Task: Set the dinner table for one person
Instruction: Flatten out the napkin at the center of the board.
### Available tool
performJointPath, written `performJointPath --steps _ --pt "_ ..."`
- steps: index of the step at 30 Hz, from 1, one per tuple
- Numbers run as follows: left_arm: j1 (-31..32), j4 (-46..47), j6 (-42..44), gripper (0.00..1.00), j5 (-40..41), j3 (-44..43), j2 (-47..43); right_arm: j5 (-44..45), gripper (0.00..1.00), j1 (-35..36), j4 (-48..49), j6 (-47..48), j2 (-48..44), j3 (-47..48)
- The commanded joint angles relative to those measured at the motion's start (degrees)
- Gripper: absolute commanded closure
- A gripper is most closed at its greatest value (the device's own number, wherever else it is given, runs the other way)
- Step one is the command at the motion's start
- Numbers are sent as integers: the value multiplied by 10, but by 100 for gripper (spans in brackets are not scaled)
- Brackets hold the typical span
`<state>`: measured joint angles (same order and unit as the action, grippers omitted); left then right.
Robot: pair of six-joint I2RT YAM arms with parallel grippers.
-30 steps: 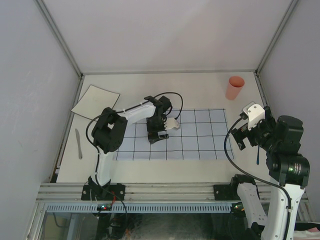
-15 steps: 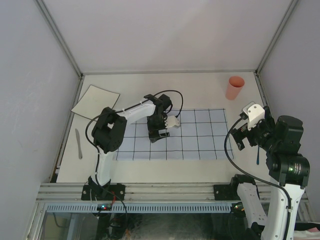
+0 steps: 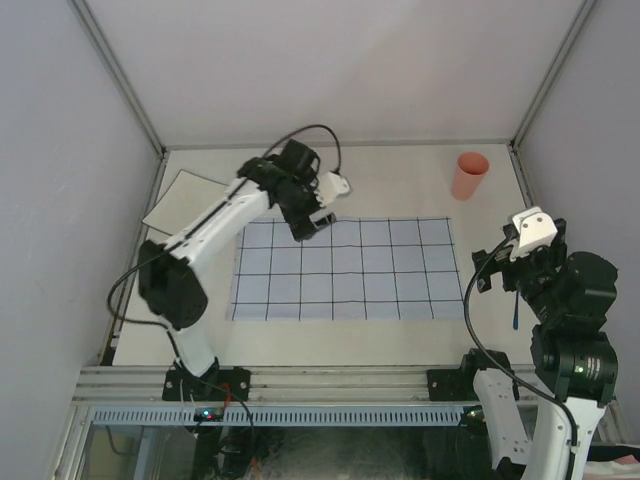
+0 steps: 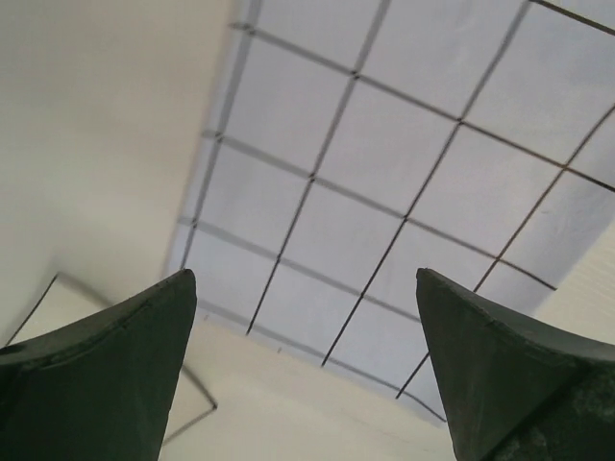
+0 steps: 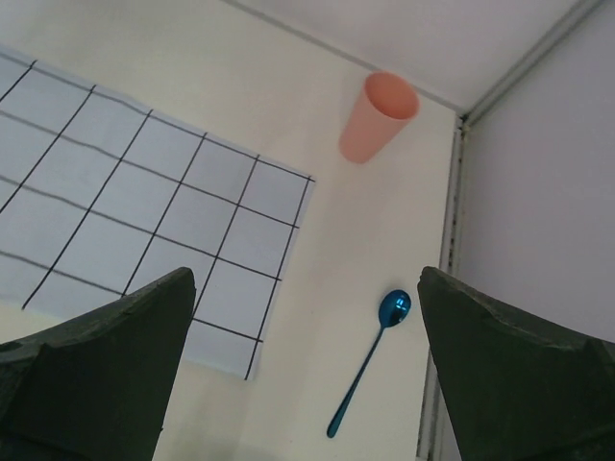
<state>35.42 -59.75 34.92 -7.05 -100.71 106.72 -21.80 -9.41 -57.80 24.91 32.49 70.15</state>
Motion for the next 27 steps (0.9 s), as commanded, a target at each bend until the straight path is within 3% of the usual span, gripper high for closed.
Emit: performJointPath --steps 1,4,6,11,14,17,23,27 --pt "-70 86 -85 0 62 64 -191 96 0 -7 77 -83 -32 -34" --pt "-135 191 -135 0 152 172 -315 79 0 -31 79 -97 -43 -52" --pt "-175 235 -137 0 161 243 -406 84 0 -38 94 -113 -49 -67" --pt "-262 239 -140 0 156 329 -525 58 0 -89 135 -179 -70 -107" --pt "-279 252 -142 0 220 379 -567 -35 0 -179 160 -196 -108 -148" --pt "-296 261 -130 0 251 426 -598 -102 0 -214 178 -198 -143 -192" --pt "-344 214 -128 0 192 466 -613 -51 0 -217 138 -184 -147 -188" --pt "-389 259 -114 2 180 508 -600 -74 0 -227 143 -170 -138 -188"
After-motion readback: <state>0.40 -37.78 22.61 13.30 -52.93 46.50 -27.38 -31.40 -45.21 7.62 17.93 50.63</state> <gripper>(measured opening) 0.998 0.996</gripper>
